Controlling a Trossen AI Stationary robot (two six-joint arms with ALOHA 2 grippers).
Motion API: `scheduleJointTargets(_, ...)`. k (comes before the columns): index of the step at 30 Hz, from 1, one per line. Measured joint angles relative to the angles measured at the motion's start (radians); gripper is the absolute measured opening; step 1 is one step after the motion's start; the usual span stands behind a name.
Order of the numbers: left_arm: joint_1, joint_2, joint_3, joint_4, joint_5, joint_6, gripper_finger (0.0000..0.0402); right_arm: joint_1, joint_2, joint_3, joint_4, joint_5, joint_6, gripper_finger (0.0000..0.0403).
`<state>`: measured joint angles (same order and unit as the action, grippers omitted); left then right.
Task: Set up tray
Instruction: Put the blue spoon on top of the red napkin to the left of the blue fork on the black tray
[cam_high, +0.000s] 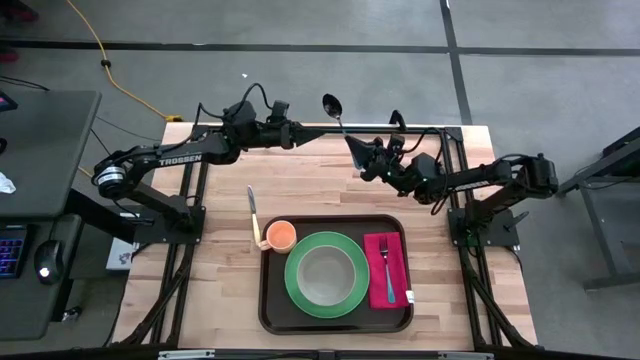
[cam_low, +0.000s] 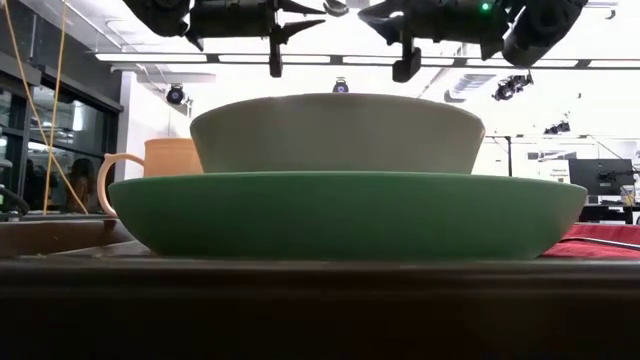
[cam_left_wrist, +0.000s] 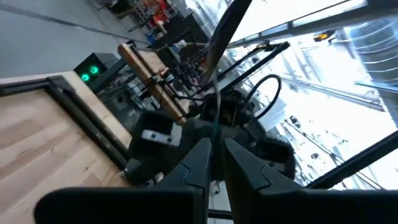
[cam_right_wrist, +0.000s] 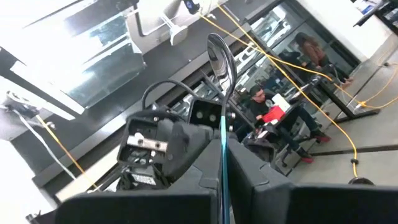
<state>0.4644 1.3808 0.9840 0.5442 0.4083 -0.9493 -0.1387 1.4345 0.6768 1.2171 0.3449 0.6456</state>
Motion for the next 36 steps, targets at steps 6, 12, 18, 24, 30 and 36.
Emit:
scheduleJointTargets(6, 0.0, 0.039, 0.001, 0.133, 0.006, -0.041, 0.0074, -0.005, 0.007, 0.022, -0.005, -0.029, 0.001, 0.0)
scheduleJointTargets(12, 0.0, 0.079, 0.001, 0.171, 0.024, -0.095, 0.0074, -0.005, 0.015, 0.045, -0.024, -0.057, 0.0, 0.0)
scheduleJointTargets(18, 0.0, 0.079, 0.001, 0.25, 0.025, -0.1, 0.0074, -0.012, 0.015, 0.045, -0.03, -0.056, 0.005, 0.0)
scheduleJointTargets(24, 0.0, 0.079, 0.001, 0.251, 0.004, -0.091, 0.0074, -0.02, 0.029, 0.071, -0.03, -0.072, 0.021, 0.0)
scheduleJointTargets(30, 0.0, 0.079, 0.001, 0.264, -0.003, -0.076, 0.0074, -0.034, 0.082, 0.127, -0.032, -0.124, 0.028, 0.0)
scheduleJointTargets(36, 0.0, 0.079, 0.001, 0.262, 0.001, -0.068, 0.0074, -0.046, 0.131, 0.17, -0.032, -0.172, 0.06, 0.0)
